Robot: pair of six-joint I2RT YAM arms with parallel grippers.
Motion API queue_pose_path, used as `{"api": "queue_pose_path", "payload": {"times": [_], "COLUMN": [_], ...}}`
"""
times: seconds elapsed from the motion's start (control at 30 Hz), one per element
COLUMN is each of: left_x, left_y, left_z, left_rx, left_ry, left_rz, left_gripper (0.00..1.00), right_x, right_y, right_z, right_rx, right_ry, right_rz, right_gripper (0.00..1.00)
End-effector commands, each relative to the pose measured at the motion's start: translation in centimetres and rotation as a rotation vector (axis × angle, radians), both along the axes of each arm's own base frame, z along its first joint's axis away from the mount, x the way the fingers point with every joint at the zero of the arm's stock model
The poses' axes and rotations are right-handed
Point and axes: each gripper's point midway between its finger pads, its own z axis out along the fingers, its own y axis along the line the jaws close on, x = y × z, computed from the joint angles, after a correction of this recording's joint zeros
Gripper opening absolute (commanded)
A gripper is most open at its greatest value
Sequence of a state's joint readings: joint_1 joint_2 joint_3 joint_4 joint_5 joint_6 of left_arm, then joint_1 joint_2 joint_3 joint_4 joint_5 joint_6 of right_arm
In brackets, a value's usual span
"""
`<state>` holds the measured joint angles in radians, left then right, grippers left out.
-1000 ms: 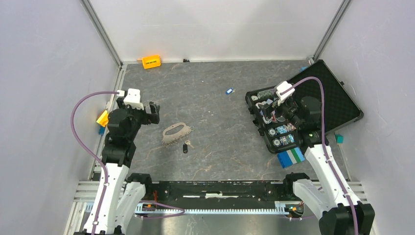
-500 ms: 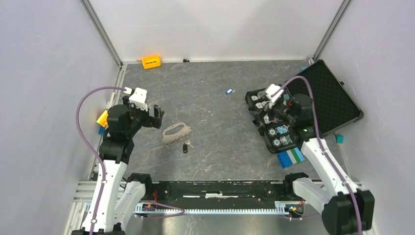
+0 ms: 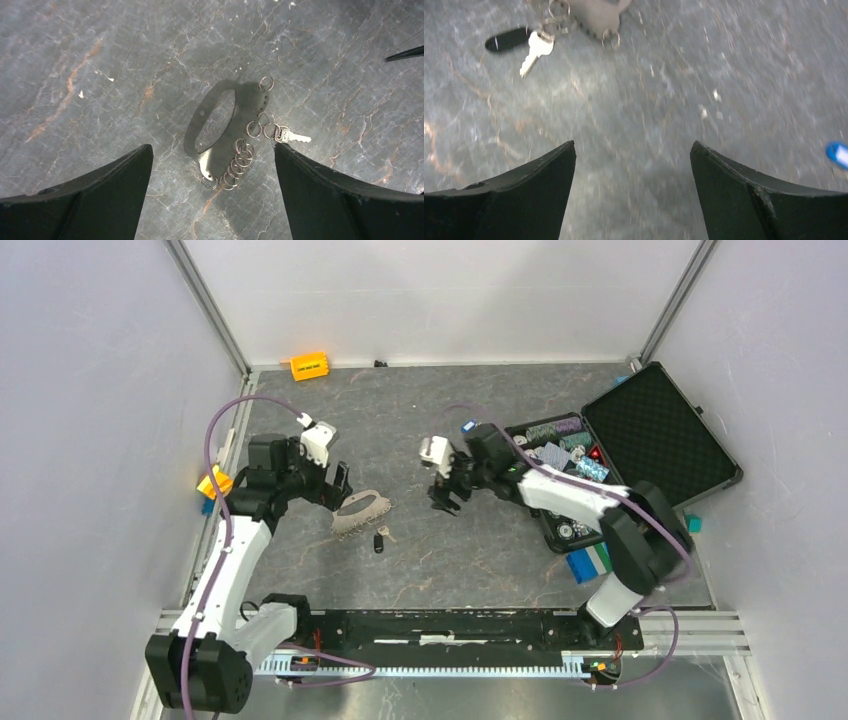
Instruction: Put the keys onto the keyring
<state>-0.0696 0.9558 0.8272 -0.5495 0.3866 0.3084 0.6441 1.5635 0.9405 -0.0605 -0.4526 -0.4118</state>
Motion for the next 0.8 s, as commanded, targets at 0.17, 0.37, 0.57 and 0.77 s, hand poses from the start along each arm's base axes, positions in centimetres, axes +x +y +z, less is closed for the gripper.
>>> {"api": "queue_pose_path", "payload": {"times": [0.17,0.37,0.57,0.77], "left_x": [2.8,2.7,2.2,2.1], "left_y": [1.1,3.4,4.9,4.8], "left_z": [0.4,-0.8,-1.3,-0.7], "left_rx": [0.026,0.080,0.098,0.083], "left_ry": [0.015,0.037,0.040,0.026], "left_rz": [0.092,0.195,0.245,0.243], "left_gripper": [0.95,0.95,0.95,0.95], "right_x": [3.1,3.0,2.8,1.9], "right_y": [10.4,13.5,14.5,14.1], "right_z": [-1.7,-4.1,-5.5,-6.4], "right_rx": [0.029,0.048,0.037,0.018], "right_ry": [0.066,0.179,0.212,0.233], "right_rz": [0.179,0.232,0.260,0.296], "right_gripper": [0.79,0.69,0.62,0.55]}}
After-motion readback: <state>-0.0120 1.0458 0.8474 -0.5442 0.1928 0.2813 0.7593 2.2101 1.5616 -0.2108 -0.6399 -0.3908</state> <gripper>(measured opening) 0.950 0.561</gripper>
